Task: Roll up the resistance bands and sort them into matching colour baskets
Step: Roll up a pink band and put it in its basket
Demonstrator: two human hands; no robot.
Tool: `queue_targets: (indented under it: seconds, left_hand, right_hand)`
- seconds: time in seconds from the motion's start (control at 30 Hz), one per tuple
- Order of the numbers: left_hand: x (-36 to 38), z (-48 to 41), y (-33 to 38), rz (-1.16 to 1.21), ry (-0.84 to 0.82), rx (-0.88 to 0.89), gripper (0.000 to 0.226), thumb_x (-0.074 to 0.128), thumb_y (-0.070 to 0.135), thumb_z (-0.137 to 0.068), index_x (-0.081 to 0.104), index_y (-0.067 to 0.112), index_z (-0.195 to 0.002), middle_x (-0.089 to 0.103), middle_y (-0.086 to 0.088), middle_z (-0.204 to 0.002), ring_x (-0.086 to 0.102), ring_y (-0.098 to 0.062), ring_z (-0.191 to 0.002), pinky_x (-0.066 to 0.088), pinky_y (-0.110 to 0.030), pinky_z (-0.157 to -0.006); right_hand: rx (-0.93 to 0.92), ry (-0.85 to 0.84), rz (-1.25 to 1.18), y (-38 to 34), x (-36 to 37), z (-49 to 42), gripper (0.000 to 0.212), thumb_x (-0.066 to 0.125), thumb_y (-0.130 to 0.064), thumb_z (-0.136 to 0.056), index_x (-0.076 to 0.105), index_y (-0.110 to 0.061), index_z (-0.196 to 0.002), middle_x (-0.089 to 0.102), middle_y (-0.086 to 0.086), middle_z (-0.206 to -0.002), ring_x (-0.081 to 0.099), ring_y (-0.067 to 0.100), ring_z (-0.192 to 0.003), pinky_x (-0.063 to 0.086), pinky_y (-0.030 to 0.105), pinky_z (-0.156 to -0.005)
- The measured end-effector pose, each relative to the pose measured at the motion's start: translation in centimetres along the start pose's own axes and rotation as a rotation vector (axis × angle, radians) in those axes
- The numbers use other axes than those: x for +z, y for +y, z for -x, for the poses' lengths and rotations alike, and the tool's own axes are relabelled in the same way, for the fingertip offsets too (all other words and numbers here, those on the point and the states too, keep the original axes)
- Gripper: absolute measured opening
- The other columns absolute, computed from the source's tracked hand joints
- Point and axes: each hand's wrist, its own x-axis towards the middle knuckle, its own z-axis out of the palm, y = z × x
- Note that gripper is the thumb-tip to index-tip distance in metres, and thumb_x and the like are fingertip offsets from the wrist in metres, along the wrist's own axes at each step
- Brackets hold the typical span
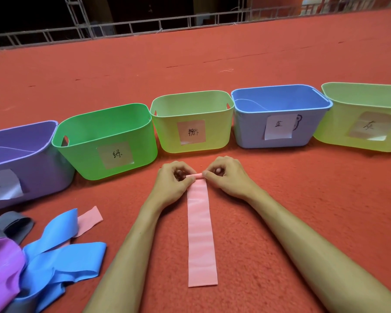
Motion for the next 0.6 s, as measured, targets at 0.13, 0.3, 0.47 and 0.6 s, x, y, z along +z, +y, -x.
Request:
queue_targets:
  seconds: [0.13, 0.3, 0.47, 0.6]
  left_hand:
    - [-0.03, 0.09, 0.1, -0.041, -0.021, -0.01, 0.02, 0.078, 0.002, -0.079, 0.077, 0.022, -0.082, 0.066, 0.012, -0.067, 0.052, -0.003, -0.061, 0.041, -0.018, -0.06]
    - [0.11, 0.05, 0.32, -0.115, -0.024, -0.011, 0.025, 0.076, 0.004, -0.078, 0.082, 0.026, -0.09, 0.07, 0.008, -0.081, 0.054, -0.002, -0.066, 0.042, -0.014, -0.063]
    - [0.14, 0.04, 0.33, -0.116, -0.006, -0.003, 0.013, 0.083, 0.015, -0.08, 0.083, 0.028, -0.082, 0.07, 0.008, -0.084, 0.055, -0.001, -0.066, 0.04, -0.013, -0.062]
    - [0.11, 0.1, -0.01, -0.057, -0.026, -0.012, 0.013, 0.084, 0.017, -0.082, 0.08, 0.029, -0.079, 0.071, 0.006, -0.082, 0.06, -0.01, -0.068, 0.047, -0.029, -0.063]
  right_hand:
    - [-0.018, -0.004, 0.008, 0.2, 0.07, 0.03, 0.006, 0.08, -0.025, -0.085, 0.081, -0.031, -0.083, 0.068, -0.011, -0.077, 0.057, 0.007, -0.074, 0.043, 0.02, -0.067]
    - [-0.02, -0.017, -0.028, 0.18, -0.11, 0.03, 0.008, 0.083, -0.024, -0.083, 0.081, -0.031, -0.082, 0.069, -0.012, -0.079, 0.06, 0.009, -0.075, 0.045, 0.018, -0.067]
    - [-0.025, -0.029, -0.05, 0.43, -0.07, -0.05, 0.008, 0.084, -0.025, -0.08, 0.081, -0.032, -0.082, 0.07, -0.011, -0.079, 0.059, 0.009, -0.074, 0.044, 0.02, -0.067]
    - [-0.011, -0.034, -0.133, 0.46, -0.05, -0.06, 0.005, 0.08, -0.034, -0.076, 0.081, -0.033, -0.081, 0.071, -0.01, -0.077, 0.06, 0.008, -0.072, 0.046, 0.026, -0.067]
